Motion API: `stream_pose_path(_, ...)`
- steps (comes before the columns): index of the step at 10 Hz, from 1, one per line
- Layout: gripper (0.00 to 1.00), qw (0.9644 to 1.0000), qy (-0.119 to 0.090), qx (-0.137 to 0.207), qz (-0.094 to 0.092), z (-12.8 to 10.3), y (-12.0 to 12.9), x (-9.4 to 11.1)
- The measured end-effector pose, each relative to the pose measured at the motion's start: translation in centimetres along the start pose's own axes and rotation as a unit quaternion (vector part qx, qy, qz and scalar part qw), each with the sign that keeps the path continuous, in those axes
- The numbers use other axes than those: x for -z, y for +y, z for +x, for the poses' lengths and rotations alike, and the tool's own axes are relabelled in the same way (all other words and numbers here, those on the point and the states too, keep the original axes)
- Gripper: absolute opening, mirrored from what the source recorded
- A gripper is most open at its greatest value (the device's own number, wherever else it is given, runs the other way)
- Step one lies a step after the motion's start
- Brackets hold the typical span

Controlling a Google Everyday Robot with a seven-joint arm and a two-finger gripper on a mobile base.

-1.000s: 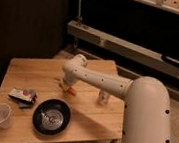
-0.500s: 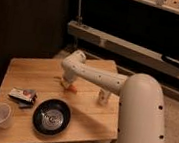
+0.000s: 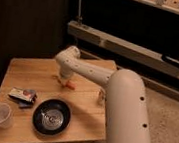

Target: Drag the pepper across the table

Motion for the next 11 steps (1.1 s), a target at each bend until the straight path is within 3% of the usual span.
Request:
stream_pose_path(3, 0.31, 0.9997, -0.008, 0.024, 0.002, 1.8, -0.2, -0.4)
stream_pose_path(11, 0.31, 0.9967, -0.004, 0.081, 0.008, 7.2, -2.3, -0.6)
